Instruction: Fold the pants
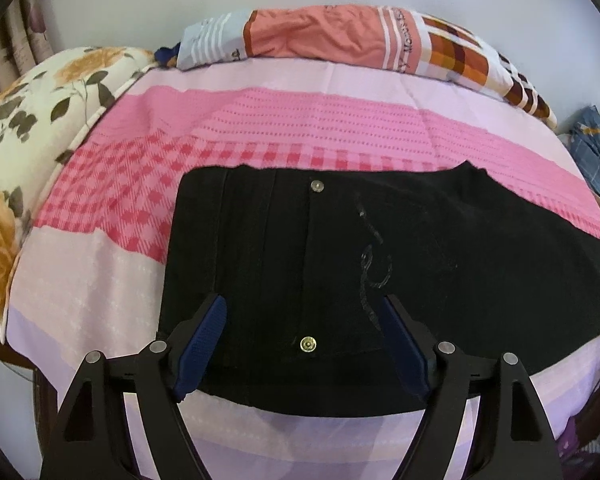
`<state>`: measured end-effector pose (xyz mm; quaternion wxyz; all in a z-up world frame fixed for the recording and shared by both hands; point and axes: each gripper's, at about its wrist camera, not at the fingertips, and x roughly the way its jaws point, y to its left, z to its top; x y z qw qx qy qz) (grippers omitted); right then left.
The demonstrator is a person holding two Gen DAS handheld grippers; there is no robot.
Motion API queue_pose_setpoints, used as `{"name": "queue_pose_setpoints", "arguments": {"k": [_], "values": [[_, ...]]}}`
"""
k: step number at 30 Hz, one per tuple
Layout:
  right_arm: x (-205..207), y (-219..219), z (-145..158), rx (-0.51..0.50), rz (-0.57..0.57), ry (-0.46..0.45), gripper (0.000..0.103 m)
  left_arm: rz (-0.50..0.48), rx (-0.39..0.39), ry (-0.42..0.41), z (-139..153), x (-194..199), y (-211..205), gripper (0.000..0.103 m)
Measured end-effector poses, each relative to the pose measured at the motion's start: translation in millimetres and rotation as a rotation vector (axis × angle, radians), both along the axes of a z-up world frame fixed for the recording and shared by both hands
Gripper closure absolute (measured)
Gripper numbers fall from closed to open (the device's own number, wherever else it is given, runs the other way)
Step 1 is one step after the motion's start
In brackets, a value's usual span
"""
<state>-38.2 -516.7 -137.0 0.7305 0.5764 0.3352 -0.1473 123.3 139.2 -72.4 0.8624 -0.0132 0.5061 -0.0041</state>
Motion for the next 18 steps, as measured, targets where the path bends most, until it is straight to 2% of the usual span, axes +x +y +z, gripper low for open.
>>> {"name": "queue_pose_setpoints", "arguments": {"k": [3, 4, 7, 11, 13, 14, 15, 16, 18], "values": [[1.0, -5.6, 5.5, -0.008, 0.004, -0.022, 0.1, 0.004, -0.009, -0.011, 1.5, -2.5, 2.3, 0.024], [-0.9, -8.6, 3.5, 0.014, -0.009, -0.023, 0.095, 0.002, -0.012, -0.019, 3.0, -3.7, 2.6, 0.024], [-11.7, -15.9, -7.4, 0.108, -0.056, -0.069, 0.095, -0.005, 0.005, -0.03, 4.4, -5.0, 0.6, 0.024], [-11.6, -14.9, 1.2, 0.079, -0.036, -0.046, 0.089, -0.018, 0.014, -0.036, 4.6, -6.6, -1.0, 0.024], [-18.8, -21.6, 11.4, -0.001, -0.077, 0.013, 0.09, -0.02, 0.014, -0.04, 5.4, -7.2, -0.3, 0.024], [-21.5, -24.9, 18.1, -0.055, -0.091, 0.051, 0.087, -0.019, 0.014, -0.042, 5.7, -7.8, 0.8, 0.024], [-24.2, -28.2, 31.0, -0.154, -0.12, 0.124, 0.085, -0.017, 0.014, -0.044, 5.9, -8.4, 1.5, 0.024], [-25.6, -31.0, 42.1, -0.227, -0.137, 0.155, 0.085, -0.014, 0.013, -0.047, 6.4, -9.7, 3.7, 0.024], [-15.0, -33.9, 63.2, -0.27, -0.097, 0.074, 0.085, -0.005, 0.009, -0.048, 6.8, -11.0, 5.8, 0.024]]}}
